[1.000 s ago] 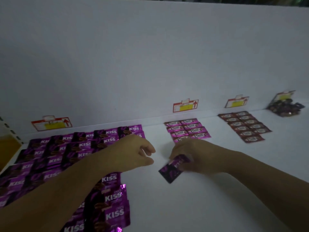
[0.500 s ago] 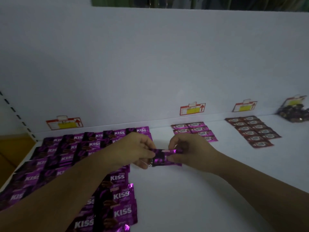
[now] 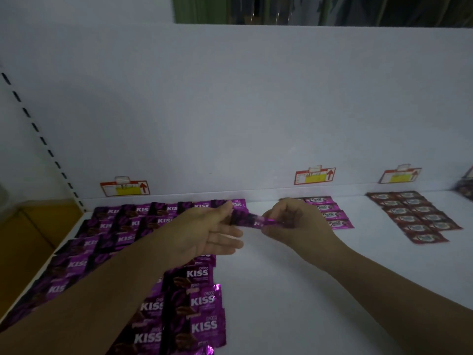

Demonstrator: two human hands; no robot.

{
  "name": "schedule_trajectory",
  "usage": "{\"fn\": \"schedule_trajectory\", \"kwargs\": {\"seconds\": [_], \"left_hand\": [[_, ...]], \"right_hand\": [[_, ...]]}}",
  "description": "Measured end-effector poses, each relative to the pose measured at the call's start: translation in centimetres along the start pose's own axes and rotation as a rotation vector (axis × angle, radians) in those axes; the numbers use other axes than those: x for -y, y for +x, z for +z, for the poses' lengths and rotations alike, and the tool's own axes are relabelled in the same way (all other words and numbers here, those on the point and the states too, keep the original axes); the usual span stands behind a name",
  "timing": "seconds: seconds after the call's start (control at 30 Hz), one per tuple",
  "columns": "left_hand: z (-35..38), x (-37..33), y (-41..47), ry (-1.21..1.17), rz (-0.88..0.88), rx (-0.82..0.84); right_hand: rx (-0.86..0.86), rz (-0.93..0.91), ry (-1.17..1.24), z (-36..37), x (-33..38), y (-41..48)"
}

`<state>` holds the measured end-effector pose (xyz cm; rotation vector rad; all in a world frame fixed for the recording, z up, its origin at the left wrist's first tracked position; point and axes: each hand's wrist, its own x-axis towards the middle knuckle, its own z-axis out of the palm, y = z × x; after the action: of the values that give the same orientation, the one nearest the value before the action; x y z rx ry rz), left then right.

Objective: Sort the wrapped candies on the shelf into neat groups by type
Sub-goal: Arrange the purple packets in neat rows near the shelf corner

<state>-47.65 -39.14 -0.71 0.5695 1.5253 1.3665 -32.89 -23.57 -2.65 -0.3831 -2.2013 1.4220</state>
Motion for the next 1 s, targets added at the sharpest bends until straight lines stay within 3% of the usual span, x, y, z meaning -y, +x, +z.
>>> {"fn": "schedule_trajectory", "kwargs": {"seconds": [0.07,0.17,0.3,0.63,0.8,0.83,0.9,1.0], "left_hand": [[0.0,0.0,-0.2,-0.055,-0.055,0.046],[0.1,0.2,-0.3,-0.036,0.014,0.033],[0.2,0.3,-0.4,0.009,0.063,-0.078],[0.0,0.0,-0.4,0.030,0.089,-0.072],[-1.1,-0.5,-0.7,0.043,0.177,-0.183],[-1.5,-0.5,-0.7,0.117,0.211,-0.239],[-2.8,-0.1,-1.0,0.528,0.314,-0.372],[-4.3,1.2,-2.1,1.115,0.451,-0.365]], "right_hand": [[-0.012,-0.244,-0.116,0.3,-0.2,-0.3],[0.009,-0.531,-0.338,0.5,-0.5,-0.8],[0.077,-0.528,-0.443,0.2,-0.7,-1.3],[0.079,-0.602,-0.612,0.2,0.0,-0.6],[0.036,-0.567,-0.675,0.3,0.1,0.7],[-0.008,-0.526,-0.663,0.1,-0.1,1.1],[-0.087,-0.408,-0.647,-0.2,-0.6,1.6],[-0.057,-0.314,-0.660,0.1,-1.6,1.7]]}}
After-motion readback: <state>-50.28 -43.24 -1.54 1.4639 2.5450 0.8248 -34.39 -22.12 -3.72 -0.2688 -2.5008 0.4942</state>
